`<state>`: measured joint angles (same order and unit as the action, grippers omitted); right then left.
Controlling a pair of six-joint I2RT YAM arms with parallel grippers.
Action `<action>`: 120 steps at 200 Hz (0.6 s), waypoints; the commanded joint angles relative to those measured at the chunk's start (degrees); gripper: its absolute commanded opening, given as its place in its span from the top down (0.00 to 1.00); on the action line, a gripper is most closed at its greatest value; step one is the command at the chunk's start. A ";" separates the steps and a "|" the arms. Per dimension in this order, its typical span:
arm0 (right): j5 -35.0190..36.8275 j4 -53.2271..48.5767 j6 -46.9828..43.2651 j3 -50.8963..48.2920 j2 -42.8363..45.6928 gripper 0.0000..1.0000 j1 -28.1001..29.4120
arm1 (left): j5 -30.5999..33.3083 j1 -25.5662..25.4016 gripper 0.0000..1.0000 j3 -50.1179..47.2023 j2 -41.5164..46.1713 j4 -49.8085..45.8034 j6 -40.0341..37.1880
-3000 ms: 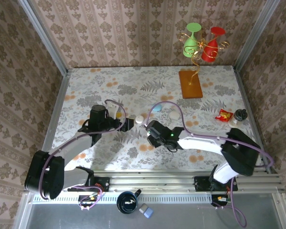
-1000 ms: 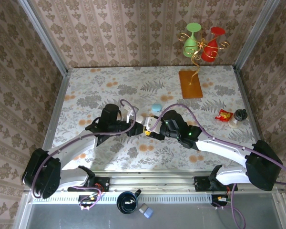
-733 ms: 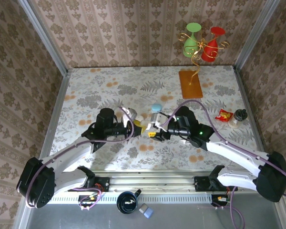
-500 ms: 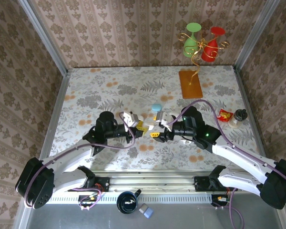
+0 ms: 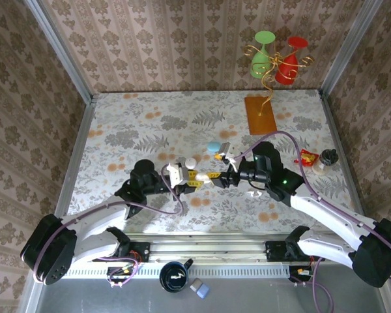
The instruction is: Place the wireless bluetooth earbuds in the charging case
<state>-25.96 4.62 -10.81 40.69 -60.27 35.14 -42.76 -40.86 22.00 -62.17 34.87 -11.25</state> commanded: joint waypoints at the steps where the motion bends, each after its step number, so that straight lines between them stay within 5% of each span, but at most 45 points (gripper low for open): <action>1: 2.27 0.61 5.38 1.23 0.59 0.31 -1.23 | -2.42 -0.34 1.00 -0.94 0.66 6.12 -2.17; 42: 2.79 -2.00 10.94 2.86 1.41 0.31 -2.44 | -0.20 0.50 1.00 -3.45 -1.68 12.87 -0.65; 68: -5.19 -2.03 4.24 0.09 2.33 0.30 -1.90 | -2.43 1.59 1.00 -4.24 -4.62 20.40 3.64; 120: -0.35 -1.41 -4.01 -0.81 -0.36 0.30 2.56 | -3.73 1.65 1.00 -3.28 -6.32 22.17 4.64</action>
<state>-27.64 3.36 -10.46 40.14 -59.31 36.58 -43.79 -39.38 18.15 -68.34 52.45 -8.14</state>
